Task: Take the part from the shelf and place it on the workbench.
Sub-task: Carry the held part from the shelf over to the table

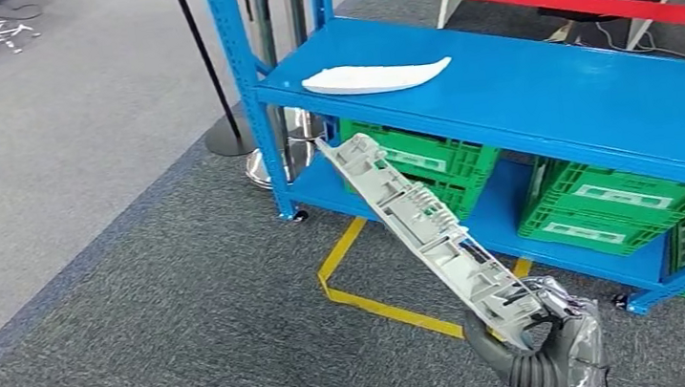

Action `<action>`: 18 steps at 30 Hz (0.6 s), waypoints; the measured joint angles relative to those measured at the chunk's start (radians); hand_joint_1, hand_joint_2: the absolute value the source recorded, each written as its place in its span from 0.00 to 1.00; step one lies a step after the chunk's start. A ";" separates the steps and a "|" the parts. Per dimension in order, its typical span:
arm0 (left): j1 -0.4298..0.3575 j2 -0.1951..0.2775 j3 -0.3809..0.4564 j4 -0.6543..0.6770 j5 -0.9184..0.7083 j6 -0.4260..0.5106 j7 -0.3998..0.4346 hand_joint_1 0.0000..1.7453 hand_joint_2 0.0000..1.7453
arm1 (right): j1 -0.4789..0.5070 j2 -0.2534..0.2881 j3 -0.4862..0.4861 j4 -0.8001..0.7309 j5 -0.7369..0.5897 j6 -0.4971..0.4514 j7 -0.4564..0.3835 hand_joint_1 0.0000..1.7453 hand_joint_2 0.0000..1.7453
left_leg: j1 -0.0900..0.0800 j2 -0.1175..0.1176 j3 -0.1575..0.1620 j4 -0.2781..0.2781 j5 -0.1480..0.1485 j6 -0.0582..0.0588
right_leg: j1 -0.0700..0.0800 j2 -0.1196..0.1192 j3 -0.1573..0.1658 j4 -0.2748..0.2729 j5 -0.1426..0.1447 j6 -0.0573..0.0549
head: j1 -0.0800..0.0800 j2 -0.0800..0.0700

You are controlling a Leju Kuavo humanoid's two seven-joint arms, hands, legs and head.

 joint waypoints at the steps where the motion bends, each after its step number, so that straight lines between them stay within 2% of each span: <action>1: 0.000 -0.001 0.001 0.000 0.000 0.000 0.000 0.00 1.00 | 0.000 0.000 0.000 0.003 0.000 0.000 0.000 1.00 1.00 | -0.005 -0.011 -0.013 0.002 0.010 0.005 | 0.004 0.009 -0.015 0.060 -0.028 -0.004 | 0.001 0.000; 2: 0.000 -0.002 0.001 0.000 0.000 0.000 0.000 0.00 1.00 | 0.000 0.000 0.001 0.006 -0.001 0.000 0.000 1.00 1.00 | -0.010 -0.023 -0.026 0.004 0.019 0.007 | 0.009 0.012 -0.017 0.093 -0.036 -0.008 | 0.001 0.000; 3: 0.000 -0.002 0.002 0.001 0.001 0.000 0.000 0.00 1.00 | 0.000 0.000 0.001 0.008 -0.001 0.000 0.000 1.00 1.00 | -0.014 -0.035 -0.039 0.006 0.028 0.008 | 0.013 0.014 -0.003 0.090 -0.024 -0.014 | 0.000 0.000; 4: 0.001 -0.002 0.003 0.001 0.001 0.001 0.000 0.00 1.00 | -0.001 0.000 0.001 0.010 -0.001 0.001 0.000 1.00 1.00 | -0.017 -0.049 -0.051 0.008 0.037 0.007 | 0.016 0.018 0.031 0.047 0.002 -0.021 | 0.000 0.000; 5: 0.001 -0.003 0.005 0.001 0.002 0.002 0.000 0.00 1.00 | -0.004 0.000 0.001 0.012 -0.002 0.001 0.000 1.00 1.00 | -0.019 -0.062 -0.062 0.010 0.046 0.006 | 0.019 0.033 0.077 -0.021 0.031 -0.028 | 0.000 0.000; 6: 0.000 -0.003 0.006 0.001 0.004 0.003 -0.001 0.00 1.00 | -0.007 0.000 0.001 0.013 -0.004 0.002 0.000 1.00 1.00 | -0.021 -0.074 -0.072 0.012 0.055 0.003 | 0.019 0.057 0.125 -0.094 0.049 -0.035 | 0.000 0.000; 7: 0.001 -0.003 0.008 0.001 0.006 0.006 -0.002 0.00 1.00 | -0.011 0.000 0.002 0.015 -0.008 0.005 -0.002 1.00 1.00 | -0.022 -0.086 -0.081 0.013 0.065 0.001 | 0.019 0.079 0.163 -0.155 0.058 -0.039 | 0.000 0.000; 8: 0.001 -0.004 0.010 0.001 0.008 0.008 -0.004 0.00 1.00 | -0.014 0.000 0.003 0.018 -0.012 0.008 -0.005 1.00 1.00 | -0.023 -0.096 -0.089 0.014 0.076 -0.002 | 0.019 0.095 0.184 -0.191 0.060 -0.041 | 0.000 0.000; 9: 0.003 -0.003 0.012 0.001 0.010 0.010 -0.007 0.00 1.00 | -0.018 0.000 0.004 0.021 -0.018 0.012 -0.009 1.00 1.00 | -0.023 -0.107 -0.096 0.013 0.087 -0.006 | 0.020 0.098 0.189 -0.205 0.059 -0.041 | 0.000 0.000; 10: 0.006 -0.002 0.016 0.002 0.012 0.013 -0.010 0.00 1.00 | -0.022 0.000 0.006 0.025 -0.024 0.016 -0.014 1.00 1.00 | -0.023 -0.119 -0.102 0.012 0.099 -0.010 | 0.019 0.087 0.182 -0.207 0.064 -0.040 | 0.000 0.000; 11: 0.008 -0.002 0.020 0.002 0.014 0.016 -0.013 0.00 1.00 | -0.027 0.000 0.008 0.029 -0.030 0.022 -0.018 1.00 1.00 | -0.025 -0.118 -0.108 0.014 0.099 -0.016 | 0.018 0.072 0.175 -0.206 0.072 -0.042 | 0.000 0.000; 12: 0.011 -0.001 0.025 0.003 0.016 0.020 -0.015 0.00 1.00 | -0.033 0.001 0.009 0.033 -0.036 0.028 -0.023 1.00 1.00 | -0.026 -0.103 -0.117 0.027 0.083 -0.022 | 0.017 0.056 0.168 -0.206 0.080 -0.046 | -0.002 0.000; 13: 0.012 0.000 0.030 0.003 0.019 0.024 -0.017 0.00 1.00 | -0.038 0.003 0.010 0.036 -0.042 0.034 -0.027 1.00 1.00 | -0.026 -0.081 -0.129 0.059 0.048 -0.029 | 0.015 0.039 0.161 -0.207 0.088 -0.051 | -0.004 0.000; 15: 0.012 -0.001 0.036 0.003 0.022 0.032 -0.019 0.00 1.00 | -0.048 0.008 0.010 0.043 -0.051 0.047 -0.037 1.00 1.00 | -0.017 -0.029 -0.162 0.180 -0.051 -0.042 | 0.017 0.006 0.144 -0.203 0.102 -0.059 | -0.008 0.000; 16: 0.011 -0.001 0.040 0.003 0.023 0.035 -0.019 0.00 1.00 | -0.054 0.011 0.010 0.047 -0.055 0.054 -0.043 1.00 1.00 | -0.011 -0.018 -0.176 0.248 -0.088 -0.047 | 0.018 -0.011 0.133 -0.200 0.107 -0.060 | -0.008 0.000; 17: 0.012 -0.001 0.043 0.003 0.024 0.038 -0.020 0.00 1.00 | -0.060 0.014 0.010 0.052 -0.058 0.060 -0.047 1.00 1.00 | -0.005 -0.013 -0.180 0.297 -0.103 -0.052 | 0.018 -0.028 0.121 -0.195 0.113 -0.060 | -0.008 0.000; 18: 0.013 0.000 0.047 0.003 0.027 0.040 -0.020 0.00 1.00 | -0.066 0.018 0.010 0.057 -0.062 0.070 -0.052 1.00 1.00 | 0.000 -0.009 -0.169 0.315 -0.097 -0.056 | 0.018 -0.045 0.108 -0.190 0.118 -0.059 | -0.008 0.000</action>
